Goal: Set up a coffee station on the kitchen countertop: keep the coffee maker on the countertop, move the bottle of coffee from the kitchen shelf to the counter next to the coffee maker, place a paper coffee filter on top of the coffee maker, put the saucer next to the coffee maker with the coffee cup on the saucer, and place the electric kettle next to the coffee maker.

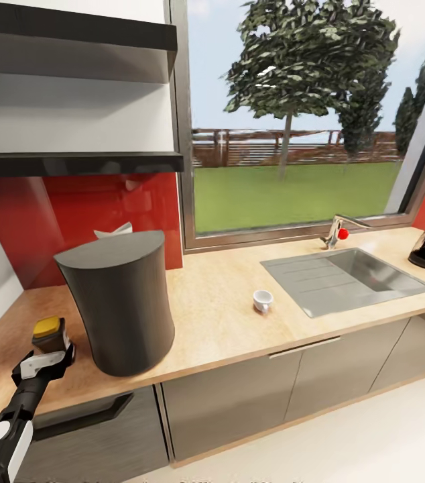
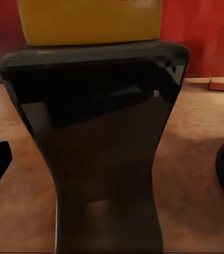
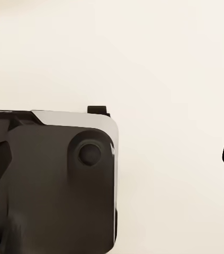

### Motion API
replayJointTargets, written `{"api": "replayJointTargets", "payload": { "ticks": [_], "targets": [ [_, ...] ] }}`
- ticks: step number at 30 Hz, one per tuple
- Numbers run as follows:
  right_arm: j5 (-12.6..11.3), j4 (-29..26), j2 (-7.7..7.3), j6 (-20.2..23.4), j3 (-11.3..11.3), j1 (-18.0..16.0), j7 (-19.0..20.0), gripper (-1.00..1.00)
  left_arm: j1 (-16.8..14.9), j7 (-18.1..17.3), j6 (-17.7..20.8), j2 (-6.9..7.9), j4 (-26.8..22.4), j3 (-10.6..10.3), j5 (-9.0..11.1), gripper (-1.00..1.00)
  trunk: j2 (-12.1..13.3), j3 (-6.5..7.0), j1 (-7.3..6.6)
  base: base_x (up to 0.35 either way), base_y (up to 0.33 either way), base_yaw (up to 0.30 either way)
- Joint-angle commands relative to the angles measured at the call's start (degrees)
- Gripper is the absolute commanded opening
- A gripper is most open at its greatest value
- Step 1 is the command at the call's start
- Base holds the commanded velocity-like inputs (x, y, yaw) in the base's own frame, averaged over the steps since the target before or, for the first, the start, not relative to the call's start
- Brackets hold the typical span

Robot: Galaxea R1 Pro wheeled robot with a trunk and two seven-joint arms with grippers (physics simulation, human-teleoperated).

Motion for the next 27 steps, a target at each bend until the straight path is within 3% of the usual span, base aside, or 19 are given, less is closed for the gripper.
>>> {"api": "replayJointTargets", "payload": {
  "ticks": [1, 11, 27],
  "targets": [
    [0.1, 0.1, 0.00, -0.2, 0.1, -0.1, -0.2, 1.00, -0.1, -0.4, -0.1, -0.04, 0.0, 0.3, -0.1, 1.00, -0.1, -0.12, 0.02, -0.184, -0.094, 0.000],
    [0.1, 0.1, -0.02, -0.2, 0.1, -0.1, -0.2, 1.00, -0.1, -0.4, -0.1, -0.01, 0.0, 0.3, -0.1, 1.00, -0.1, -0.12, 0.02, -0.079, -0.032, 0.000],
    [0.1, 0.1, 0.03, -0.2, 0.1, -0.1, -0.2, 1.00, -0.1, -0.4, -0.1, 0.05, -0.1, 0.3, -0.1, 1.00, -0.1, -0.12, 0.02, -0.219, -0.059, 0.000]
  ]
}}
